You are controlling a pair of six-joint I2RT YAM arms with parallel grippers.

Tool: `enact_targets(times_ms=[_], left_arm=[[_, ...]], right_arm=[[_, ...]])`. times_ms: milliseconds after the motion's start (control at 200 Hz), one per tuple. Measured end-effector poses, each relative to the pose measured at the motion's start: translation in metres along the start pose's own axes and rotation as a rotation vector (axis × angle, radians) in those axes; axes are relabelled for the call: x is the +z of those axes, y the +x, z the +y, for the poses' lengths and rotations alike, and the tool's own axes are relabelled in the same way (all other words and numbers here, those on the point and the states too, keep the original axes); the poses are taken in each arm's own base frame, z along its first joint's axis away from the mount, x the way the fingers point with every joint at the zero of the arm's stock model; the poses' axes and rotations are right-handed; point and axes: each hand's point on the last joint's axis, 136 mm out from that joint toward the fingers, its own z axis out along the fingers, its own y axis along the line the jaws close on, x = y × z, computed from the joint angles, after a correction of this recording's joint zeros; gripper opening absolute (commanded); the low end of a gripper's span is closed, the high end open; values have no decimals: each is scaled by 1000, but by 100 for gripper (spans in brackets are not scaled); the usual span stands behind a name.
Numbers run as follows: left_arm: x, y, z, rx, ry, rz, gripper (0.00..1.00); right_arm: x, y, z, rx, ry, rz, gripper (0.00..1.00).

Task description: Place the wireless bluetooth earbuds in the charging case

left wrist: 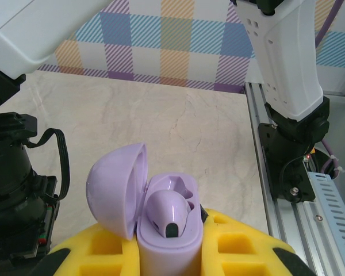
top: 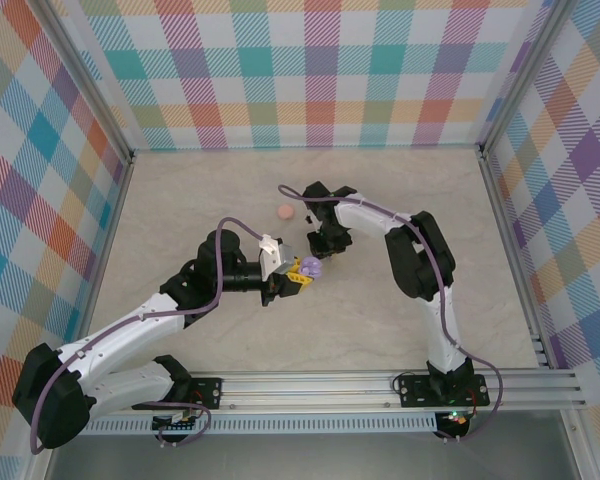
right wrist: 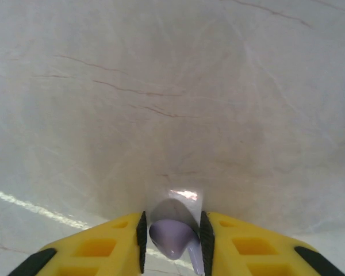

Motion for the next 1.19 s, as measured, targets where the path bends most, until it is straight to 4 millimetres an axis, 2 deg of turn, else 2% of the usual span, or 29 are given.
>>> enact_targets(times_ms=[265,465,580,695,960,1195], left_arm=[[1,1,-1,-4,7,3,4],[3,4,0,-10,10,11,4],[4,6,1,-14,11,15,4],[5,7,0,-18,20,19,3],[6,10,-1,-24,30,25,3],[6,10,-1,-24,30,25,3]], right_arm=[[0,2,-20,131,57,1,27],[-2,9,-43,241,75,11,33],[-2,11,-45,252,72,14,41],[-2,11,-44,245,68,16,45],[-3,13,-43,192,57,30,40],[-4,24,-45,181,64,84,38]])
